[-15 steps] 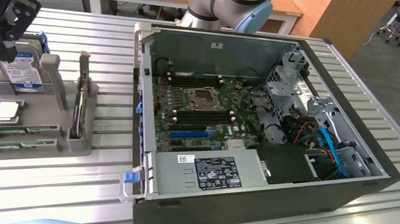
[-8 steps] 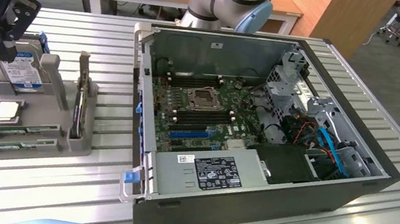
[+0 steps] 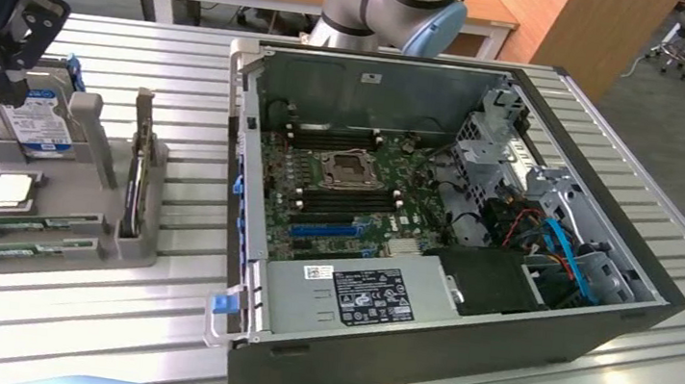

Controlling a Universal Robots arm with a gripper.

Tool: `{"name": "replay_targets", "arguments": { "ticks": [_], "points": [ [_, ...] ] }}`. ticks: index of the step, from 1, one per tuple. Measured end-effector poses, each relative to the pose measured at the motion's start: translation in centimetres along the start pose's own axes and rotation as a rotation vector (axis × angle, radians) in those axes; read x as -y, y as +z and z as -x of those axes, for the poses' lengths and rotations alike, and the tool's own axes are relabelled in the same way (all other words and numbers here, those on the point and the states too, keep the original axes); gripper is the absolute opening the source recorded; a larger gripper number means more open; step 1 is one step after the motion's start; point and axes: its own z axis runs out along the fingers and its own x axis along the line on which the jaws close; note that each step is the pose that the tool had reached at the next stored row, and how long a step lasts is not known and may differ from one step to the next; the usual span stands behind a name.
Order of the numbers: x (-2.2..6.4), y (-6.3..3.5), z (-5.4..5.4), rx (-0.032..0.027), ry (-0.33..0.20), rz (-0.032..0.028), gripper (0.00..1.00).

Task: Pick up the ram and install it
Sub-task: 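Pick up the ram and move it above insertion slot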

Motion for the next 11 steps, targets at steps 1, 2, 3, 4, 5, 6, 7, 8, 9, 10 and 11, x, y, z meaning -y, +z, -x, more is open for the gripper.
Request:
{"name": "replay_targets", "arguments": {
  "ticks": [1,2,3,4,5,6,7,8,9,10,11],
  "points": [
    [0.0,0.0,0.0,-0.0003,-0.007,0.0002,0.1],
    [0.0,0.0,0.0,-0.0008,-0.016,0.0004,0.1],
    [0.0,0.0,0.0,-0.0013,-0.028,0.0007,0.1],
    [0.0,0.0,0.0,-0.0018,-0.041,0.0009,0.1],
    [0.0,0.0,0.0,-0.0024,-0.054,0.0011,0.1],
    [0.0,0.0,0.0,-0.003,-0.068,0.0013,0.1],
    [0.0,0.0,0.0,-0.0037,-0.083,0.0015,0.1],
    [0.0,0.0,0.0,-0.0045,-0.099,0.0019,0.1],
    [0.0,0.0,0.0,-0.0052,-0.115,0.0022,0.1],
    [0.0,0.0,0.0,-0.0059,-0.131,0.0024,0.1],
    [0.0,0.0,0.0,-0.0067,-0.148,0.0028,0.1]
  ]
}}
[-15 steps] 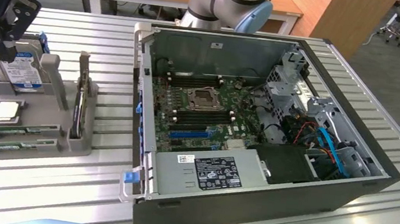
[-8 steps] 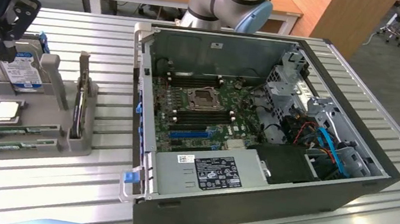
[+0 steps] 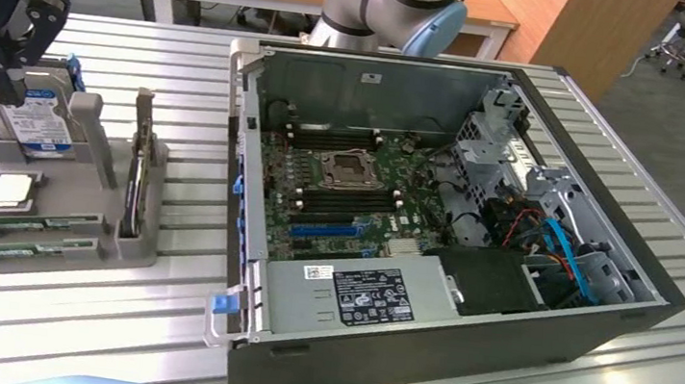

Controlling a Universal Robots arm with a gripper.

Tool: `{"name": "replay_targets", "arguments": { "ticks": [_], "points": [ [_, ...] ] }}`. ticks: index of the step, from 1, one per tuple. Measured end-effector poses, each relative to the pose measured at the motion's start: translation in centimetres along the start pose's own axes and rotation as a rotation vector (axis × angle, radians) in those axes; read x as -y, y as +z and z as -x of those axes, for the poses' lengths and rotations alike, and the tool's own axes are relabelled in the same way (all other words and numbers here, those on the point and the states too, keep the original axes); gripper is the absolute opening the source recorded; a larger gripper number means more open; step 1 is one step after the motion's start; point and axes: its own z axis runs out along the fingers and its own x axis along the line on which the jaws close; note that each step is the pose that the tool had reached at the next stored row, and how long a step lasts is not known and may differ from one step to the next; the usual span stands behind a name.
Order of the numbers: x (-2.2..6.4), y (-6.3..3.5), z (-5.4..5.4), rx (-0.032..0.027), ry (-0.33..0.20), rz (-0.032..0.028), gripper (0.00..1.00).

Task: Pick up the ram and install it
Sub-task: 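Pick up the ram and move it above insertion slot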

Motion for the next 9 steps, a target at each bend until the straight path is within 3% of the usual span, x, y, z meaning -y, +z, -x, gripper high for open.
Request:
{"name": "replay_targets", "arguments": {
  "ticks": [9],
  "points": [
    [0.0,0.0,0.0,-0.0072,-0.162,0.0035,0.1]
  ]
}}
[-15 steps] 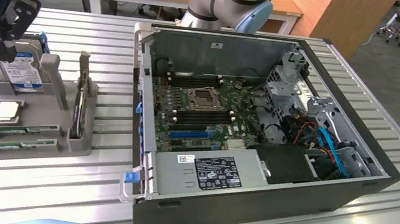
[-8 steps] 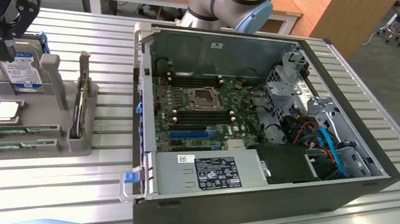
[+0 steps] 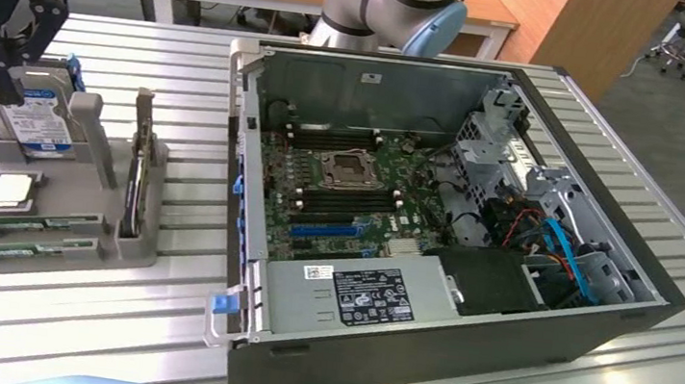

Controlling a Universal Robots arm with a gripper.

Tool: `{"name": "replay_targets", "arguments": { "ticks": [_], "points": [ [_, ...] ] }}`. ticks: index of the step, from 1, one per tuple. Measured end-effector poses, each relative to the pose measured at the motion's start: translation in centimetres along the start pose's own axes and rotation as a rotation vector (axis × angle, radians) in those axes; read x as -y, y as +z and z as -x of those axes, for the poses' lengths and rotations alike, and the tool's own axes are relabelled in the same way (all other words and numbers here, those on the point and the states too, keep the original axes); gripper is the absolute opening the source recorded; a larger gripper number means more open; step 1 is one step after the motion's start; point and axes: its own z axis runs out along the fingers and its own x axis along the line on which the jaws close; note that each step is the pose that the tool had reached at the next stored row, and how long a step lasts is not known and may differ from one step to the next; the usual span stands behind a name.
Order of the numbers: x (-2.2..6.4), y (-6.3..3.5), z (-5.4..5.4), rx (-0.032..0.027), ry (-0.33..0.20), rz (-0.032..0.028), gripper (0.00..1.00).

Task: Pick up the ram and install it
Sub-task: 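Pick up the ram and move it above insertion slot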

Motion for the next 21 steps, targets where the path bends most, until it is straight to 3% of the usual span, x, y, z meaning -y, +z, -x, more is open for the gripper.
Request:
{"name": "replay_targets", "arguments": {
  "ticks": [21],
  "points": [
    [0.0,0.02,0.0,-0.0162,-0.343,0.0043,0.1]
  ]
}}
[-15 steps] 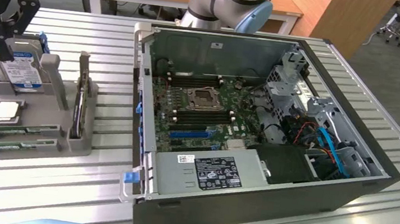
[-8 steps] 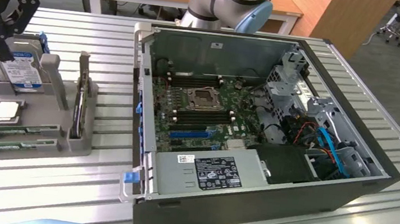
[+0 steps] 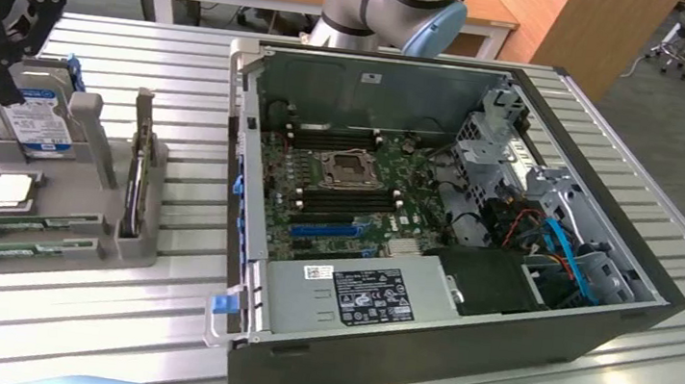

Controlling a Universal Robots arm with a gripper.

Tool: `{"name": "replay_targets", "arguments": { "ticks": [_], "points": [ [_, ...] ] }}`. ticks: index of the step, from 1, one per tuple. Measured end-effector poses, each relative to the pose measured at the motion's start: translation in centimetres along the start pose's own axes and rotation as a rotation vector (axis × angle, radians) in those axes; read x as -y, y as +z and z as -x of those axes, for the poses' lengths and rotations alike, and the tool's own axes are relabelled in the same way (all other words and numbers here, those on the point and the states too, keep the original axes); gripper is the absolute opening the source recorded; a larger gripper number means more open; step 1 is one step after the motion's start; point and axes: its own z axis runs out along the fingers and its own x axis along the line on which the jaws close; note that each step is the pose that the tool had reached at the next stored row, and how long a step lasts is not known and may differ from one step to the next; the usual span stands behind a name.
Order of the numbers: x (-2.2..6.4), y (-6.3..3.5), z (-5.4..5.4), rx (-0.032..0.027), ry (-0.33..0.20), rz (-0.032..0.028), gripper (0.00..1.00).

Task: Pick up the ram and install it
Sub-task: 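Pick up the ram and move it above insertion slot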

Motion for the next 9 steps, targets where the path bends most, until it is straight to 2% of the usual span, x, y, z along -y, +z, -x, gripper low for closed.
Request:
{"name": "replay_targets", "arguments": {
  "ticks": [9],
  "points": [
    [0.0,0.02,0.0,-0.0064,-0.142,0.0021,0.1]
  ]
}}
